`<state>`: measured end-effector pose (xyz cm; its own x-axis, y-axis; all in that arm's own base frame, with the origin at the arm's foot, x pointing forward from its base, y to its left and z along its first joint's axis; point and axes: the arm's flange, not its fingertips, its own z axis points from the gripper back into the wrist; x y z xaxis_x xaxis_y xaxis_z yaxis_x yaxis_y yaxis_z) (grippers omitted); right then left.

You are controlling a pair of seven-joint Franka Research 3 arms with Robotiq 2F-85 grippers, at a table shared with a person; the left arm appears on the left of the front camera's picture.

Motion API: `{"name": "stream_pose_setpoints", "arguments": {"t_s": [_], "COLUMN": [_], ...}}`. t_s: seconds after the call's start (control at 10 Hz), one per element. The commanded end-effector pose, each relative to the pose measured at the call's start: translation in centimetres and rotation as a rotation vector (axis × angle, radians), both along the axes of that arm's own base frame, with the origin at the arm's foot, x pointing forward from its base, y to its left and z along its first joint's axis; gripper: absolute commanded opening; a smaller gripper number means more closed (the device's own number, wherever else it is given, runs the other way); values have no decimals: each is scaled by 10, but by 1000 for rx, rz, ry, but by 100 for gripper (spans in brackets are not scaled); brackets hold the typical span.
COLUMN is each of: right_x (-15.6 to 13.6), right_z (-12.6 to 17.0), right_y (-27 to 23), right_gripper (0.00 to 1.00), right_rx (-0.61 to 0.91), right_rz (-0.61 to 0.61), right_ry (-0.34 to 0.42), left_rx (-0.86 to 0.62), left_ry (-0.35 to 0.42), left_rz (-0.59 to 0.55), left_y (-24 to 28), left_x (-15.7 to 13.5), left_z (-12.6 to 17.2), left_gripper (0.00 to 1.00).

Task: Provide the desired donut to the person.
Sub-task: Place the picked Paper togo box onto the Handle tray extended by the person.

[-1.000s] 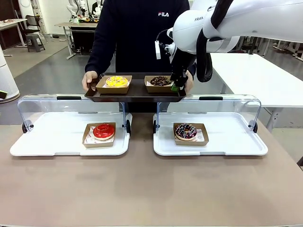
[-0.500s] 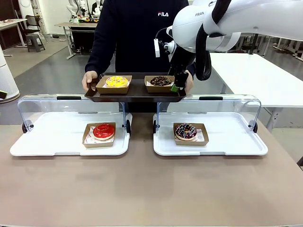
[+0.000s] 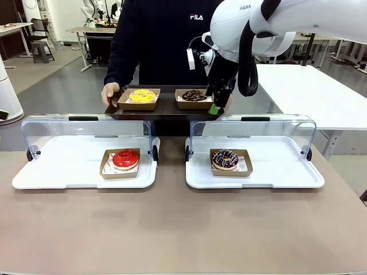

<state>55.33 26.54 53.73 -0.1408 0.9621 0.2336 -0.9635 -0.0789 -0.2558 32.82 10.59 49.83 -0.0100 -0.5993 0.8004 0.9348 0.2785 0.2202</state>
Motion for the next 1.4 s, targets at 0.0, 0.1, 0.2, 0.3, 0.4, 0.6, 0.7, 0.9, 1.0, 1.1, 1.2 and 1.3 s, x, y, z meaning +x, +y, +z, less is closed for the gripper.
{"name": "stream_pose_setpoints", "arguments": {"t_s": [0.0, 0.1, 0.2, 0.3, 0.4, 0.6, 0.7, 0.9, 1.0, 1.1, 1.2, 1.3], "right_x": [6, 6, 6, 6, 6, 6, 6, -15, -29, -47, -60, -71], "right_z": [0, 0, 0, 0, 0, 0, 0, 27, 41, 46, 45, 43], "right_y": [2, 2, 2, 2, 2, 2, 2, -33, -69, -110, -142, -172], "right_gripper": [100, 100, 100, 100, 100, 100, 100, 100, 100, 100, 100, 100], "right_rx": [20, 20, 20, 20, 20, 20, 20, 57, 132, 253, 317, 382], "right_rz": [-6, -6, -6, -6, -6, -6, -6, -29, -47, -17, -30, -33], "right_ry": [-43, -43, -43, -43, -43, -43, -43, -39, -18, 21, 13, -17], "left_rx": [-15, -15, -15, -15, -15, -15, -15, -15, -15, -15, -15, -15], "left_ry": [-23, -23, -23, -23, -23, -23, -23, -23, -23, -23, -23, -23], "left_rz": [-13, -13, -13, -13, -13, -13, -13, -13, -13, -13, -13, -13], "left_y": [1, 1, 1, 1, 1, 1, 1, 1, 1, 1, 1, 1], "left_x": [-1, -1, -1, -1, -1, -1, -1, -1, -1, -1, -1, -1], "left_z": [-3, -3, -3, -3, -3, -3, -3, -3, -3, -3, -3, -3], "left_gripper": [100, 100, 100, 100, 100, 100, 100, 100, 100, 100, 100, 100]}}
